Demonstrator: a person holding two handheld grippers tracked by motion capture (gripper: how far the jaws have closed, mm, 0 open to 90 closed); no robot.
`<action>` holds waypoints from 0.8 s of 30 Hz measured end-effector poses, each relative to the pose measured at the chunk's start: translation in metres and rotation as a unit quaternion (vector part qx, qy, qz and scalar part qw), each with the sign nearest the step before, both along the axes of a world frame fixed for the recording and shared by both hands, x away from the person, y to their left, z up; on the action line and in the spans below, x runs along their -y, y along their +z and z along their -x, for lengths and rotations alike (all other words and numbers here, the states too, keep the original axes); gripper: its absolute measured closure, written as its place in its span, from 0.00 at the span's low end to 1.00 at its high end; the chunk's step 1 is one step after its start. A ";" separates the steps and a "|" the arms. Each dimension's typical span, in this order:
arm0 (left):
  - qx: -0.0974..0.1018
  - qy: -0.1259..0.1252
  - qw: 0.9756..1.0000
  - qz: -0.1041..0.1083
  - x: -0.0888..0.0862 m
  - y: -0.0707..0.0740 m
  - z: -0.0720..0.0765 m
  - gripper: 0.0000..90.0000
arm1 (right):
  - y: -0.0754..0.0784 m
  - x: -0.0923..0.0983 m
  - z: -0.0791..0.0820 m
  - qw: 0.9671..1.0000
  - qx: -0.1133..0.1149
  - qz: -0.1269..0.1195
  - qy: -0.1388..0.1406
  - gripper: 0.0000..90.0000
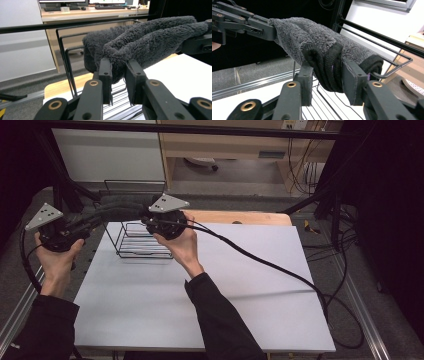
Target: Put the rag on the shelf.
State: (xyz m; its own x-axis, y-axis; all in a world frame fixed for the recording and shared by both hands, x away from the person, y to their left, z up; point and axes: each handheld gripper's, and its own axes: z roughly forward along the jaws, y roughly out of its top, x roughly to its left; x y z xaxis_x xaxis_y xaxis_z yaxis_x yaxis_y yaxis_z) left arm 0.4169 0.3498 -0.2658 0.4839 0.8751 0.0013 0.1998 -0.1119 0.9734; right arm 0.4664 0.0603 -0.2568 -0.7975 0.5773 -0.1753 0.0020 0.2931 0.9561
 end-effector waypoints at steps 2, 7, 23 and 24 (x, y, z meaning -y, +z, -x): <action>-0.006 0.002 1.000 -0.001 0.000 -0.003 0.000 0.83 | -0.002 0.001 0.001 1.000 -0.002 -0.003 -0.001 0.67; -0.020 0.004 1.000 -0.001 0.001 -0.014 -0.001 0.80 | -0.007 0.000 0.006 1.000 -0.009 0.000 -0.006 0.61; -0.055 0.007 0.998 -0.017 0.006 -0.036 -0.013 0.81 | -0.024 0.006 0.008 0.996 -0.082 0.020 -0.022 0.65; -0.056 0.008 0.998 -0.017 0.007 -0.038 -0.014 0.81 | -0.026 0.007 0.007 0.996 -0.088 0.022 -0.024 0.66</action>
